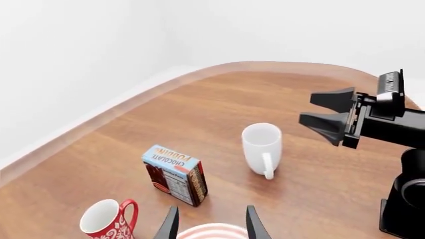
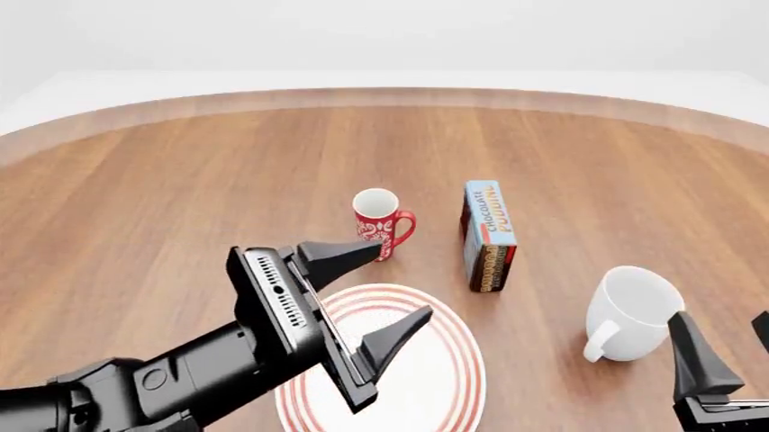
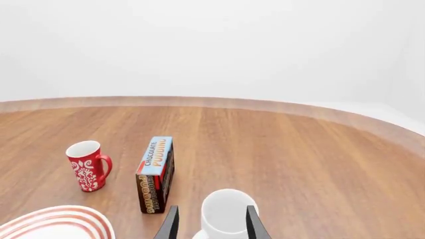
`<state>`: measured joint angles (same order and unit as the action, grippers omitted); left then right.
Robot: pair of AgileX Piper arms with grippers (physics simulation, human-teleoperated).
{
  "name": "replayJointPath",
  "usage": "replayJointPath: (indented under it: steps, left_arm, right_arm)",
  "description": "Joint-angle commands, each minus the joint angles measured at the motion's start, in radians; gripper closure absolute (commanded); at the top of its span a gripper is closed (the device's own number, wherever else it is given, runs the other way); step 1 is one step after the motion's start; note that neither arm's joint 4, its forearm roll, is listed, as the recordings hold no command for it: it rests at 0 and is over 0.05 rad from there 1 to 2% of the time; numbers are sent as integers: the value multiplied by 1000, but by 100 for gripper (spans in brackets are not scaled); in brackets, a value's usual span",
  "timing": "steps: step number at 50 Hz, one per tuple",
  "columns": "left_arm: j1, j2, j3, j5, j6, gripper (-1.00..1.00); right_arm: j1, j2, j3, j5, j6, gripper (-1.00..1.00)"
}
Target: Pick up the white mug and put it on the plate, and put the chocolate pudding to the right of the plate.
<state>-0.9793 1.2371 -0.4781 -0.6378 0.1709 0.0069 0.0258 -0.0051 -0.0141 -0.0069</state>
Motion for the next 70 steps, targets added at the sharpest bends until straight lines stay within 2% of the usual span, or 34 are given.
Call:
replayJointPath:
  steps: [1, 21, 49, 70]
  left_arm:
    - [-26, 65, -31, -27, -5, -100]
    - [-76, 152, -96, -32, -18, -100]
    - [-114, 315, -169, -78, -37, -100]
    - [-134, 383, -218, -78, -43, -100]
  right_arm:
    - [0, -1, 0, 1, 0, -100]
    - [0, 2, 0, -2, 2, -100]
    - [4, 22, 1, -21, 8, -100]
    - [3, 19, 2, -18, 11, -100]
